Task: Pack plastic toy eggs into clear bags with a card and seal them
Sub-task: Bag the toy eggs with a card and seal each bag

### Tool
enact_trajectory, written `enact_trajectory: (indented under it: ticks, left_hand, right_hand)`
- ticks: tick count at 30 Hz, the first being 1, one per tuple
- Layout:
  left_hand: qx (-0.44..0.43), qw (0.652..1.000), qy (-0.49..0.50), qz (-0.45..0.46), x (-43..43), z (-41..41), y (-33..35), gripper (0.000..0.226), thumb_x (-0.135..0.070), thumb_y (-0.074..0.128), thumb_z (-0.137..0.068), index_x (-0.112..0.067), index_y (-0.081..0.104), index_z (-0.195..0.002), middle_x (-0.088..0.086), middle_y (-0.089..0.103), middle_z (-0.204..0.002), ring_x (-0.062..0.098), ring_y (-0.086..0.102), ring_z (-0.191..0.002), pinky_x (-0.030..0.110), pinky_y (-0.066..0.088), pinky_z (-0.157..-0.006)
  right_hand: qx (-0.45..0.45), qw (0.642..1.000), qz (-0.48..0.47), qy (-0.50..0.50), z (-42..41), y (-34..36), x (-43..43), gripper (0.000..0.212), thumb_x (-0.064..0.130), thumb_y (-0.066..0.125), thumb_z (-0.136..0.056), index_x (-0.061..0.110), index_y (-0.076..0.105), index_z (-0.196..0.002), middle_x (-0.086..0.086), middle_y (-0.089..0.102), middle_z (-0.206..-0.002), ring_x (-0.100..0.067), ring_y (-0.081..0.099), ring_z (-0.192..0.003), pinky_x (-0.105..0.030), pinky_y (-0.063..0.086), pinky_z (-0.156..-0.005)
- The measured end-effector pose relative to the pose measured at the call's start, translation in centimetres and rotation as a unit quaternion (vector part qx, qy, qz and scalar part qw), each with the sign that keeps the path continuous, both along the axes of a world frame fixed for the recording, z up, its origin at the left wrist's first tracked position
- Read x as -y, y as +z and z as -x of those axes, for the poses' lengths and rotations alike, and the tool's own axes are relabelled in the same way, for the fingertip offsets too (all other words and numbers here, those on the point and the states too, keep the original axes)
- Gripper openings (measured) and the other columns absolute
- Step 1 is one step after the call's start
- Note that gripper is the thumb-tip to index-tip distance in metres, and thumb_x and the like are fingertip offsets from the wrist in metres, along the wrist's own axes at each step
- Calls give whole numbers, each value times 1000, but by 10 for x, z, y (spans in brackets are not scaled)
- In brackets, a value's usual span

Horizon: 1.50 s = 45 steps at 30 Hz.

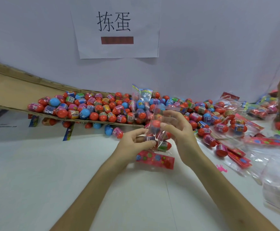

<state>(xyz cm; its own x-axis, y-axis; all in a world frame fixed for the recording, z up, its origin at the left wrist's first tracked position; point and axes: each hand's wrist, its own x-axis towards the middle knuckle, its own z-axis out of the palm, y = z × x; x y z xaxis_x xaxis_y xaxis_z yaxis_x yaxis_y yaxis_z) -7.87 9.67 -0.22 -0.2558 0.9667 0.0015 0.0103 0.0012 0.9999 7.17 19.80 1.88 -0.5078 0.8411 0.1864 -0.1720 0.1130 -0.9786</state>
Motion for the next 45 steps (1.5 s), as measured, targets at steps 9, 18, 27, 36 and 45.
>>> enact_trajectory:
  ticks: [9,18,27,36,45]
  left_hand:
    - [2,1000,4,-2,1,-3,-3,25,-18,77,-75,-17,74,-100,9,79,-97,24,77,-92,33,61,-79]
    - [115,992,-39,37,3,-7,-2,35,-3,74,-91,-8,67,-125,19,75,-116,39,72,-109,50,61,-93]
    - [117,992,-43,34,8,-5,1,44,-19,73,-85,-10,68,-127,22,72,-122,42,69,-116,56,54,-102]
    - [79,996,-21,42,6,-17,1,43,-54,71,-90,-26,70,-122,8,77,-116,30,75,-104,47,62,-85]
    - [49,998,35,16,3,-17,2,25,-41,57,-102,-26,78,-105,2,78,-106,22,75,-102,30,61,-81]
  right_hand:
    - [15,1000,11,-13,-1,3,-1,25,10,74,-90,27,72,-109,2,73,-103,-16,70,-98,-31,58,-77]
    - [-15,999,30,20,-6,4,-6,34,-8,66,-88,24,73,-96,6,69,-84,-19,66,-89,-34,59,-70]
    - [1,992,78,102,-9,10,-8,39,-19,66,-81,11,70,-105,-2,67,-85,-19,68,-82,-30,57,-66]
    - [55,997,-29,55,-8,10,-4,27,-5,75,-83,21,76,-91,4,71,-80,-14,69,-81,-25,56,-75]
    - [89,992,-87,35,-4,8,3,7,20,70,-96,20,72,-103,5,76,-91,-9,72,-82,-22,57,-73]
